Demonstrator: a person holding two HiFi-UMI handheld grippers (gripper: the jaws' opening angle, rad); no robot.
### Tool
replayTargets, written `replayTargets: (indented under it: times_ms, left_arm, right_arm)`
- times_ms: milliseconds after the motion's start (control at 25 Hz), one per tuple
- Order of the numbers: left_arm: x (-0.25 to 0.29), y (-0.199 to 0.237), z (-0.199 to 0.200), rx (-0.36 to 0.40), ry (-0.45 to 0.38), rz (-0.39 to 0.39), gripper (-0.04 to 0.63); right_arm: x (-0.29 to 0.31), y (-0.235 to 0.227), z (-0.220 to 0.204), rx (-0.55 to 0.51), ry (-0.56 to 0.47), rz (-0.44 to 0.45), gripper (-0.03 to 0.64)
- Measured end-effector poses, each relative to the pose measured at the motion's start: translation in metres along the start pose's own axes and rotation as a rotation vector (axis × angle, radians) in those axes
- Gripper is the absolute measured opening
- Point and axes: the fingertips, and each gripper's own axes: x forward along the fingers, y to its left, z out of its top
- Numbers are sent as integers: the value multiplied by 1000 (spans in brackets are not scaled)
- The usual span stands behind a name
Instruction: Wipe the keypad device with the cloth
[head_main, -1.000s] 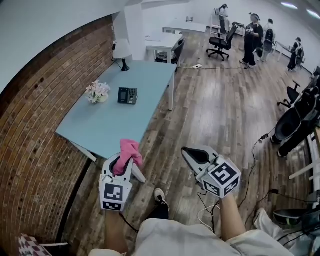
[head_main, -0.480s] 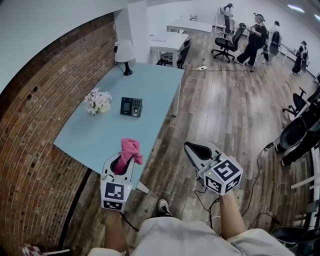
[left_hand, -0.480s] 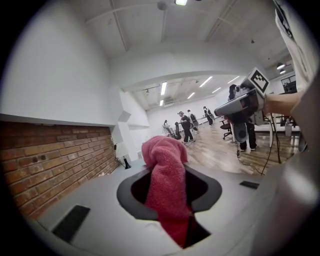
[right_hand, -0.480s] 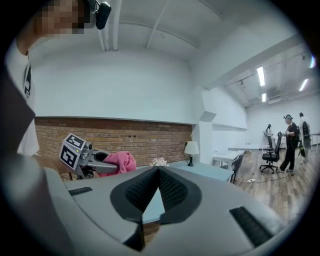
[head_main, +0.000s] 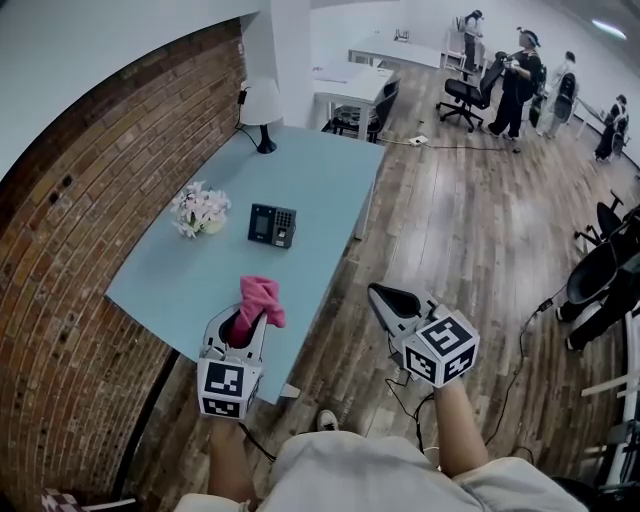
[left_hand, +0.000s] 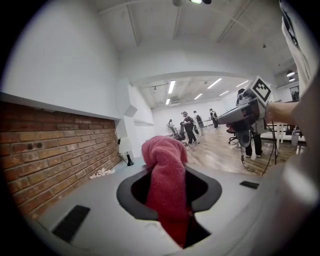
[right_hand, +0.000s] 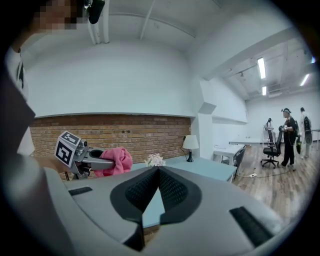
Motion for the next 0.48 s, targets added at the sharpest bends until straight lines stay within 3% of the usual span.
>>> replayTargets:
  times_ms: [480]
  left_arm:
    - [51,35,-6,-89,5,54,132]
  right_arm:
    - [53,-45,13,-15,-5,-9,9]
